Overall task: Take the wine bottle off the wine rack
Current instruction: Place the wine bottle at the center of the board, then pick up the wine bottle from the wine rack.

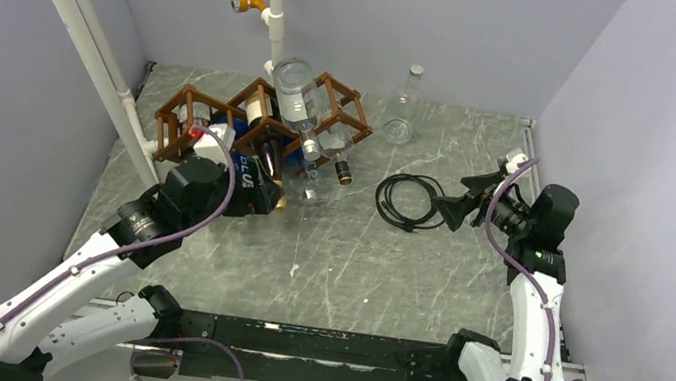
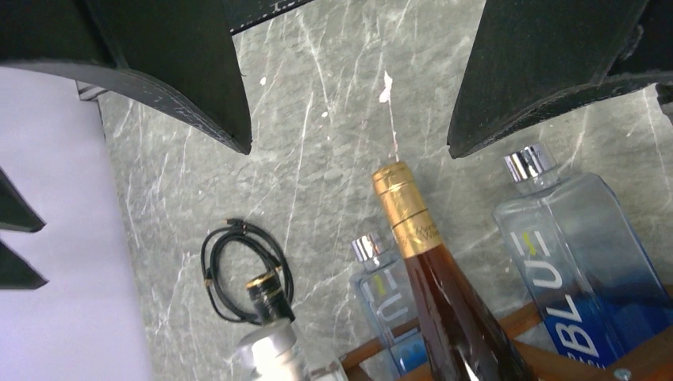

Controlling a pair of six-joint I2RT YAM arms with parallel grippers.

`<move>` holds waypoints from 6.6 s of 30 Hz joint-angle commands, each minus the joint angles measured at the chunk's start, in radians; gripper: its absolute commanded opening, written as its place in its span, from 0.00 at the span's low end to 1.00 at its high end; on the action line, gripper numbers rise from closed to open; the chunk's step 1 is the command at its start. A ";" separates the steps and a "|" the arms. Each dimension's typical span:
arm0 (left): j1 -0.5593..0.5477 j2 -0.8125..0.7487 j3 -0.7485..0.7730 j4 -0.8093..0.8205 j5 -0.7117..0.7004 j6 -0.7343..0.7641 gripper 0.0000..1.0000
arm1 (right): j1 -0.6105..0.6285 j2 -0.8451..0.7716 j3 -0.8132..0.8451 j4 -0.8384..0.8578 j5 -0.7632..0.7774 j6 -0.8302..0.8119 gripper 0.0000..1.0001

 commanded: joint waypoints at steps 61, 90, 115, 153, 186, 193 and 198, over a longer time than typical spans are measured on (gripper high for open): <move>-0.086 0.897 0.771 -0.099 -0.567 -0.036 1.00 | -0.053 0.050 0.067 -0.047 -0.107 -0.023 1.00; -0.029 0.954 0.780 -0.100 -0.483 -0.091 0.88 | -0.050 0.050 0.062 -0.045 -0.102 -0.025 1.00; -0.026 0.934 0.745 -0.068 -0.438 -0.100 0.60 | -0.049 0.050 0.064 -0.046 -0.100 -0.029 1.00; -0.033 0.590 0.447 0.335 -0.406 0.127 0.00 | -0.045 0.051 0.063 -0.050 -0.095 -0.035 1.00; -0.067 0.350 0.272 0.425 -0.208 0.082 0.00 | -0.041 0.047 0.055 -0.043 -0.088 -0.038 1.00; -0.088 0.293 0.226 0.432 -0.155 0.064 0.00 | -0.041 0.044 0.052 -0.040 -0.086 -0.040 1.00; -0.117 0.252 0.203 0.427 -0.131 0.061 0.00 | -0.042 0.044 0.049 -0.037 -0.086 -0.041 1.00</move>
